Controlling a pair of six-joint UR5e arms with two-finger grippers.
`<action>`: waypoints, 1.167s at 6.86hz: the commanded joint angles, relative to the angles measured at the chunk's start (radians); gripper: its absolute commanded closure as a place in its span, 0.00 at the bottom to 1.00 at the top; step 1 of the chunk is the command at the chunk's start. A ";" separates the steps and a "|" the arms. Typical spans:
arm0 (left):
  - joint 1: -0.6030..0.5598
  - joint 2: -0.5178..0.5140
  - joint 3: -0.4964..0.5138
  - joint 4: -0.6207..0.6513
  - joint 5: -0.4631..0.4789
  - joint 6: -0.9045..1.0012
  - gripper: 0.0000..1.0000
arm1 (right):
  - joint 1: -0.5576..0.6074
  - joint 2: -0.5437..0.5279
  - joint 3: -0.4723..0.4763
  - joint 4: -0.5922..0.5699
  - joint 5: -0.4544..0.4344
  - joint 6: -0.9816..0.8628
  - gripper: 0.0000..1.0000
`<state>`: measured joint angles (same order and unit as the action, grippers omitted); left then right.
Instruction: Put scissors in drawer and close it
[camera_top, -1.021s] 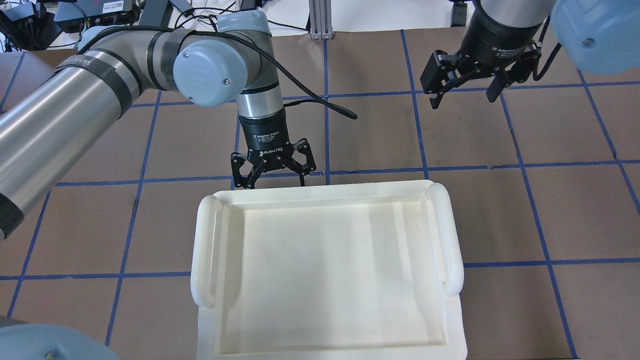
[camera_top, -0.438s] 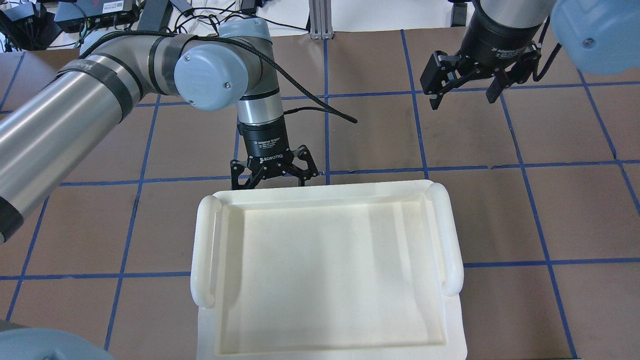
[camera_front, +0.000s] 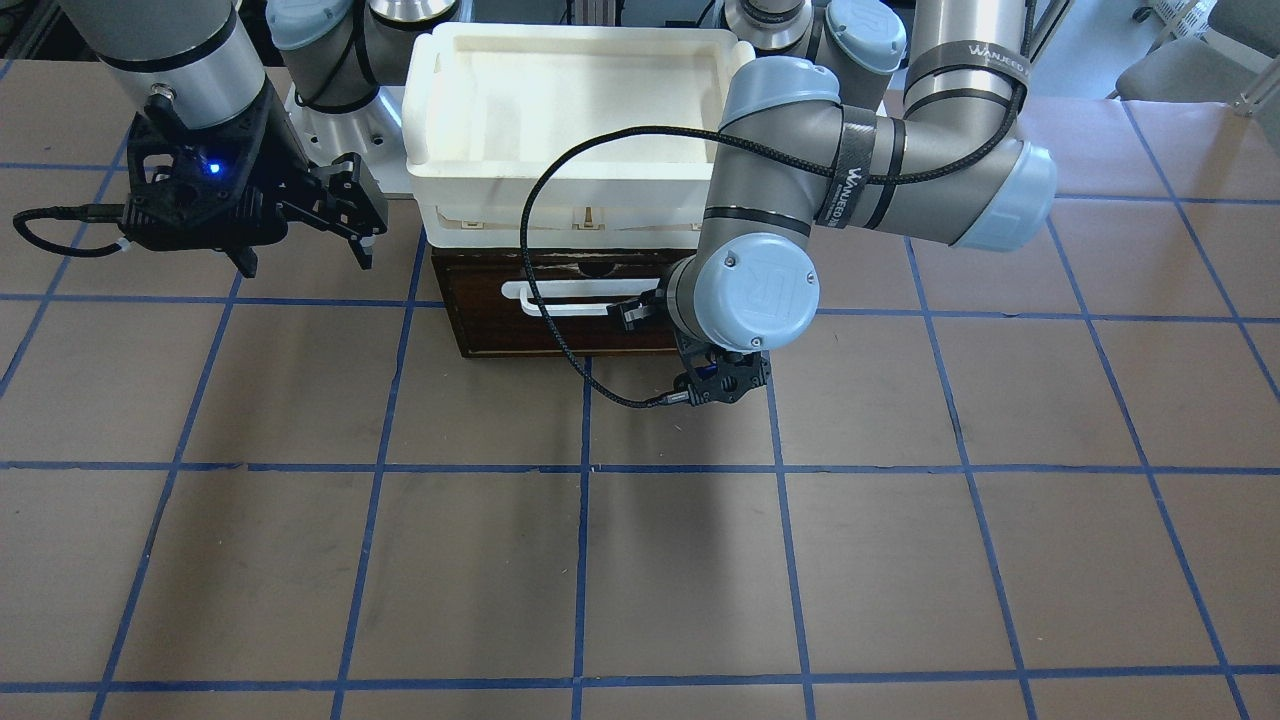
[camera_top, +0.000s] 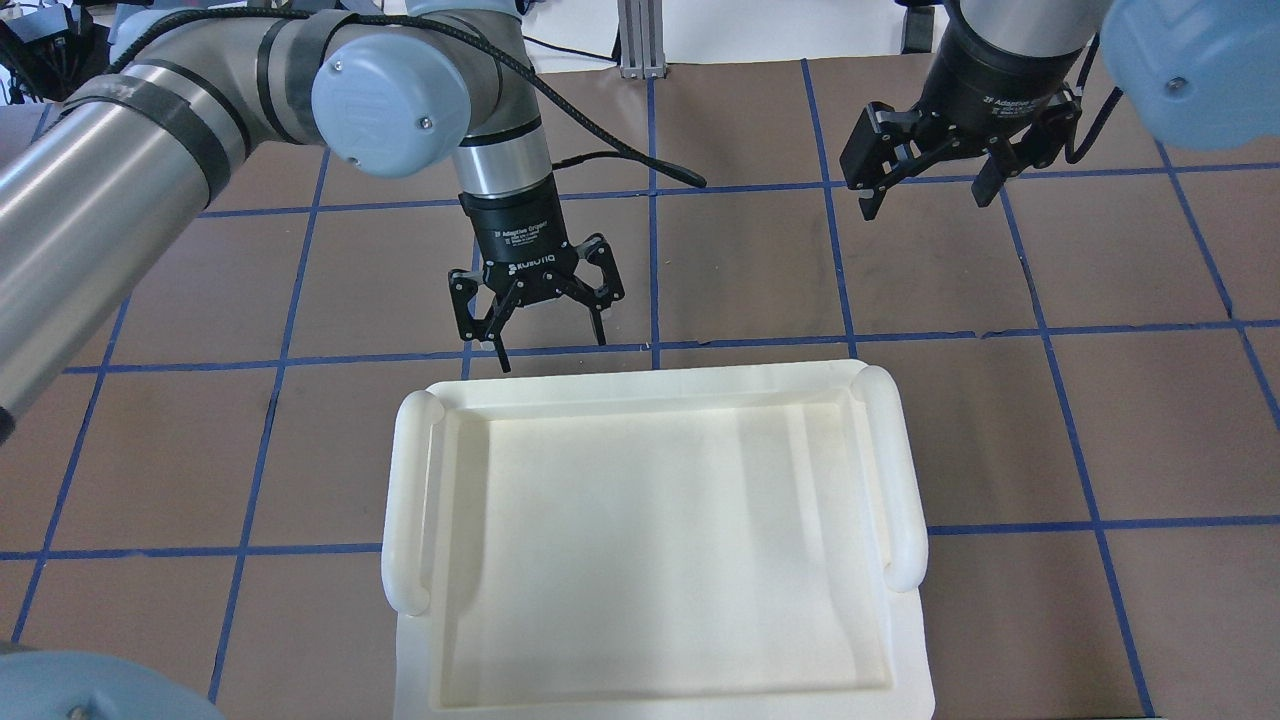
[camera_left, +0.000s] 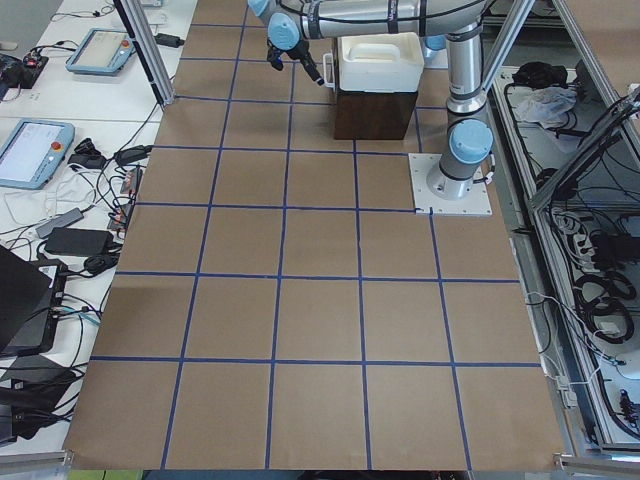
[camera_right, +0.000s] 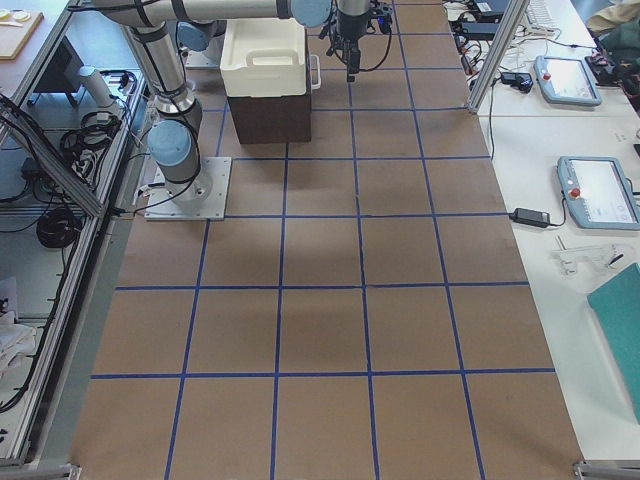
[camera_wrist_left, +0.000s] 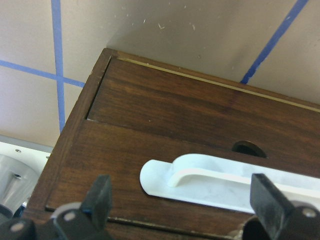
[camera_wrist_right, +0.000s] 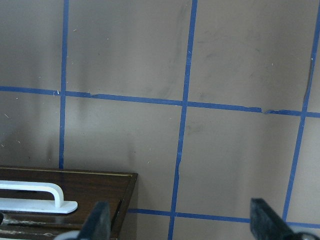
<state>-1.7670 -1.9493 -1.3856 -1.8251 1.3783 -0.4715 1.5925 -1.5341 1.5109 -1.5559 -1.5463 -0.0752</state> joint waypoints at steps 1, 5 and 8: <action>0.075 0.038 0.049 0.216 0.022 0.125 0.00 | 0.000 0.000 0.000 -0.001 0.000 0.000 0.00; 0.162 0.177 0.031 0.351 0.194 0.450 0.00 | 0.000 0.000 -0.001 -0.001 0.000 0.000 0.00; 0.237 0.306 0.028 0.169 0.208 0.468 0.00 | 0.001 0.000 0.000 -0.001 0.000 0.000 0.00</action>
<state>-1.5508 -1.6901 -1.3542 -1.6055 1.5800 -0.0097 1.5931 -1.5340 1.5102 -1.5567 -1.5469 -0.0752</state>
